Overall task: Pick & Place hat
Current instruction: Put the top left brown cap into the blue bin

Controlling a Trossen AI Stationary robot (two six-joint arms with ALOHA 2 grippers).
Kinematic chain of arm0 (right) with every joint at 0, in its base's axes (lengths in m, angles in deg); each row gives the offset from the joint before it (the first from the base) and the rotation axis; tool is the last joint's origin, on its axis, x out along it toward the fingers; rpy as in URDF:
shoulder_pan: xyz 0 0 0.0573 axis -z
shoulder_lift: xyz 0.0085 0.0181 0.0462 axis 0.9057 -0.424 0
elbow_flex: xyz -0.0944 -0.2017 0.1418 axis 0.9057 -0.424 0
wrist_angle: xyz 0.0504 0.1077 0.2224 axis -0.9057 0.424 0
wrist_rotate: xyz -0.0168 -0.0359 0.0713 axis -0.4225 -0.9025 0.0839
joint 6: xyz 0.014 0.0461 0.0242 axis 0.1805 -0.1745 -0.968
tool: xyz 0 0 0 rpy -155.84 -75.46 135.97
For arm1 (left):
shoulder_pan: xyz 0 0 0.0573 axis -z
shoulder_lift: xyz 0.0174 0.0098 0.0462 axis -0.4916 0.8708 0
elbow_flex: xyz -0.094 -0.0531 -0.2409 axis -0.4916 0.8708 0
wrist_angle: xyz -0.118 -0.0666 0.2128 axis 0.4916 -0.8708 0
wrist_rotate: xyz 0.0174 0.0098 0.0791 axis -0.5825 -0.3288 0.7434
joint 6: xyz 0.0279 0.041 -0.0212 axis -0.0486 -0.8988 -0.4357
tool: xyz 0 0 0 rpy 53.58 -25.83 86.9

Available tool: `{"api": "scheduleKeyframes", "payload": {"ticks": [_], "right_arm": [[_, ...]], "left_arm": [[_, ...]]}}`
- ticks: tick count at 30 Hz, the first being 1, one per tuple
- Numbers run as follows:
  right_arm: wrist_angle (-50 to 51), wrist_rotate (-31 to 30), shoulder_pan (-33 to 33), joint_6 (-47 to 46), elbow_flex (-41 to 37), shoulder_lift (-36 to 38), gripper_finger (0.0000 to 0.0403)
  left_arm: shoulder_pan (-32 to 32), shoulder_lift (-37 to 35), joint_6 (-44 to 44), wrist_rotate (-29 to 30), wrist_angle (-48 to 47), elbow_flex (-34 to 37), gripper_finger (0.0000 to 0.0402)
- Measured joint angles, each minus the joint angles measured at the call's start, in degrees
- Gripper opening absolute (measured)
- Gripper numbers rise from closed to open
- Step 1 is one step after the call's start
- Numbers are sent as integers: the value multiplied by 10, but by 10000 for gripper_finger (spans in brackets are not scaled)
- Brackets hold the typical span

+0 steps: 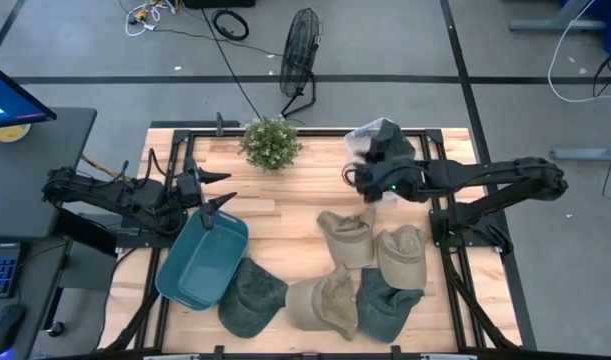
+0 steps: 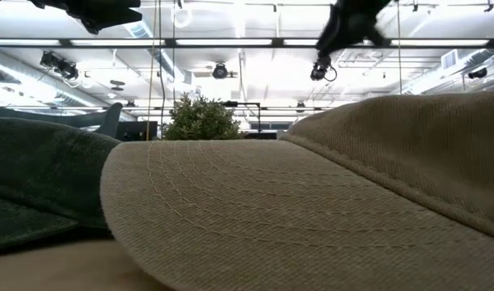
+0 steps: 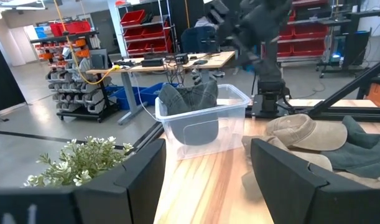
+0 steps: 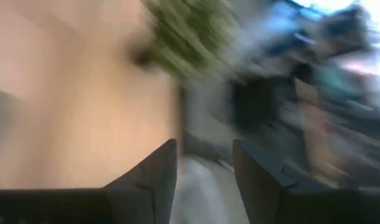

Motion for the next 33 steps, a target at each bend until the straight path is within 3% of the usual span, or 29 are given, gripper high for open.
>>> {"api": "scheduleKeyframes", "payload": {"ticks": [4,9,14,25,33], "right_arm": [[40,195,-20,-95,28,0,158],[60,305,-42,-183,30,-4,158],[64,330,-62,-259,9,-29,166],[50,329,-79,-315,-26,-149,232],[51,323,-69,-338,-26,-246,231]], "left_arm": [[0,0,0,0,0,0,238],[0,0,0,0,0,0,238],[0,0,2,0,0,0,238],[0,0,7,0,0,0,238],[0,0,38,0,0,0,238]]}}
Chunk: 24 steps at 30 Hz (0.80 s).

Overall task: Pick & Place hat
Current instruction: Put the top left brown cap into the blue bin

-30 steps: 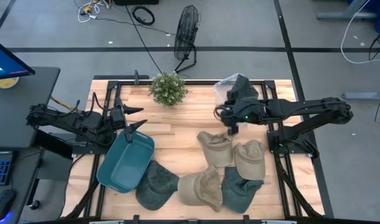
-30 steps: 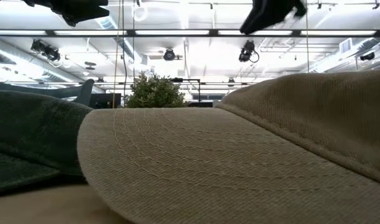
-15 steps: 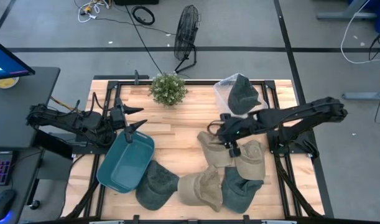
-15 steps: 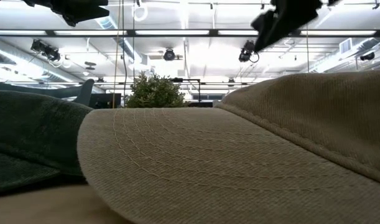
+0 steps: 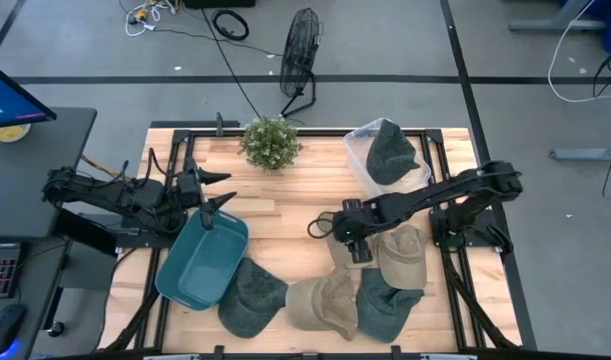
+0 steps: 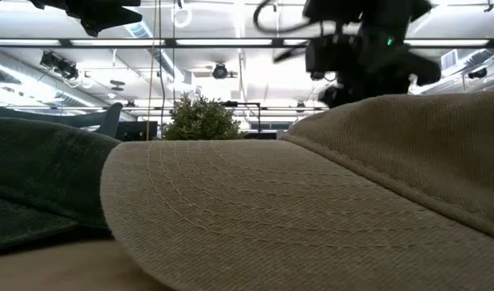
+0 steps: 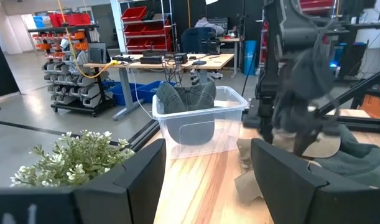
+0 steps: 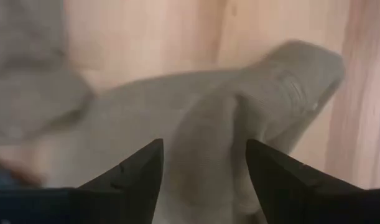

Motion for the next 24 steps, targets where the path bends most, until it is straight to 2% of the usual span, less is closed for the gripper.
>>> {"api": "scheduleKeyframes", "payload": {"ticks": [6,9,12,17,20,24], "right_arm": [[-9,-29,14,0,0,-31,218],[-31,-29,17,-4,0,-33,197],[-50,-11,17,3,0,-31,147],[-79,17,17,48,0,-31,21],[-117,20,17,74,7,-31,16],[-231,20,16,118,18,-31,7]], "left_arm": [[0,0,40,0,-1,0,238],[0,8,60,0,-1,0,238],[2,26,84,-12,-1,0,238],[2,89,132,-93,8,0,238],[2,142,143,-124,33,0,238],[2,224,117,-140,114,0,238]]}}
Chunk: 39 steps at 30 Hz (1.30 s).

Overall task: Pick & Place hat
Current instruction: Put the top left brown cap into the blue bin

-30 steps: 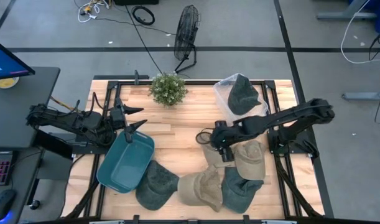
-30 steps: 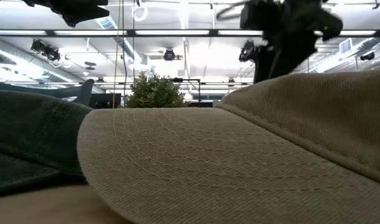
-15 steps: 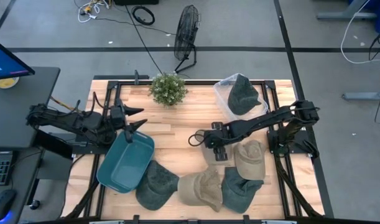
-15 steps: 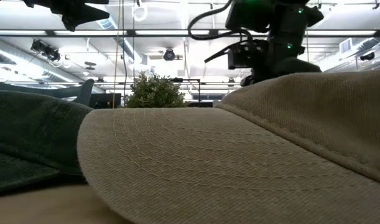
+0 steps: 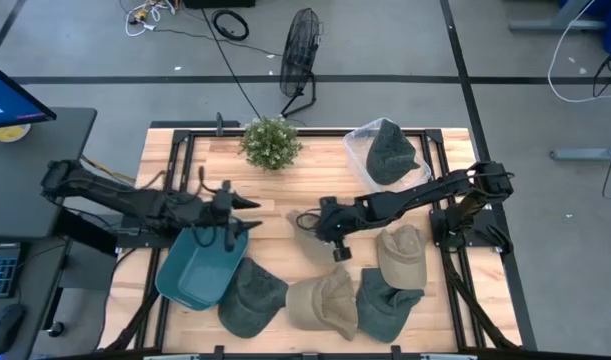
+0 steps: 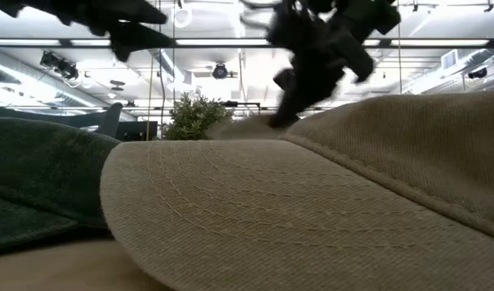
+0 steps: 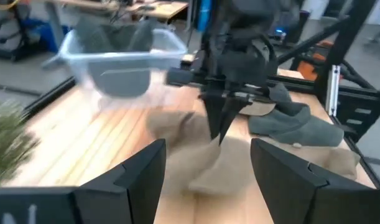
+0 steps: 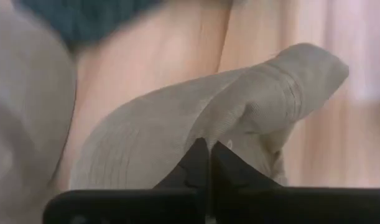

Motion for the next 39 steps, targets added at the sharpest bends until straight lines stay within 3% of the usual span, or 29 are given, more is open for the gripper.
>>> {"api": "scheduleKeyframes", "payload": {"ticks": [4,12,17,21,26,33,39], "right_arm": [[-68,1,2,30,0,0,6],[-88,3,5,40,0,0,2],[-108,80,4,89,0,0,1],[-128,121,3,111,0,0,1],[-132,120,5,125,0,0,2],[-159,116,3,212,0,0,4],[-174,84,3,219,0,0,5]], "left_arm": [[0,73,-48,-31,99,0,238],[-1,190,-81,-47,222,0,238],[-1,246,-82,-47,260,0,238],[-1,268,-82,-48,264,0,238],[-1,282,-74,-90,265,0,238],[-3,283,-27,-101,220,0,237],[-4,283,-30,-120,221,0,183]]}}
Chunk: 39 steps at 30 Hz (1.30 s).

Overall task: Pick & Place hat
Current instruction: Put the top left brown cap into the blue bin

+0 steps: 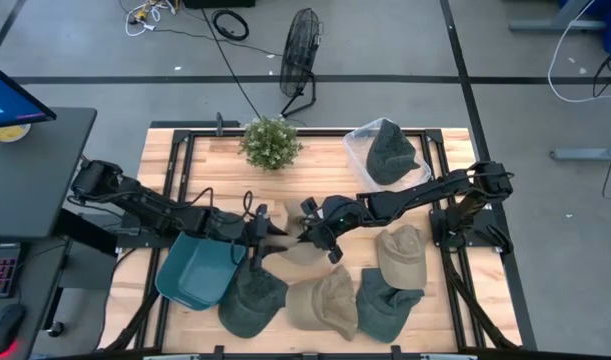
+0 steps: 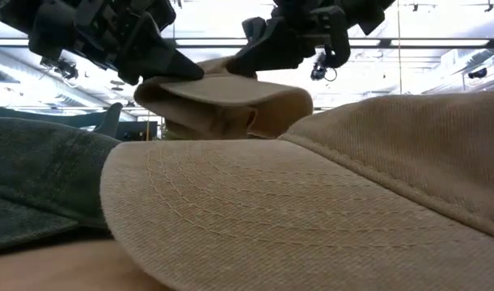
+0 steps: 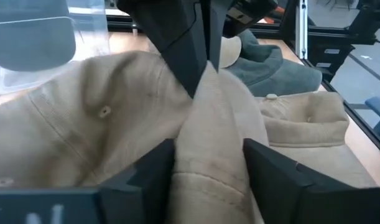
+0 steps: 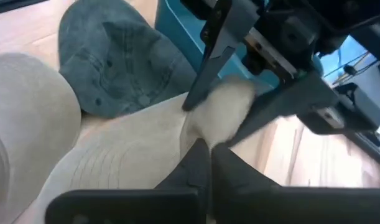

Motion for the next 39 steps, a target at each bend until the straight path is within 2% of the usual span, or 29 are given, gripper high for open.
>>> {"api": "scheduleKeyframes", "payload": {"ticks": [4,9,10,13,15,20,23,26,30,33,36,39], "right_arm": [[17,-10,0,-13,0,0,9],[30,-88,-1,-48,1,1,41],[37,-98,-1,-48,1,1,51],[48,-125,-4,-66,1,3,86],[58,-163,-12,-84,1,12,111],[104,-293,-46,-95,1,58,160],[149,-370,-70,-100,2,98,177],[211,-407,-91,-125,1,141,185],[291,-410,-110,-200,1,194,184],[342,-411,-115,-268,1,215,179],[376,-410,-115,-307,0,221,173],[394,-409,-115,-318,0,218,167]], "left_arm": [[-2,0,-1,0,0,0,113],[-11,0,0,3,-1,0,23],[-14,0,2,6,-1,0,15],[-17,0,14,32,-2,0,15],[-17,-7,12,52,-1,1,18],[-17,-45,2,78,-2,-12,12],[-13,-78,-18,85,-38,-43,11],[1,-115,-20,107,-171,-101,17],[32,-138,16,157,-478,-222,16],[65,-137,63,161,-648,-320,13],[109,-136,120,159,-800,-409,14],[153,-137,242,139,-933,-465,16]]}}
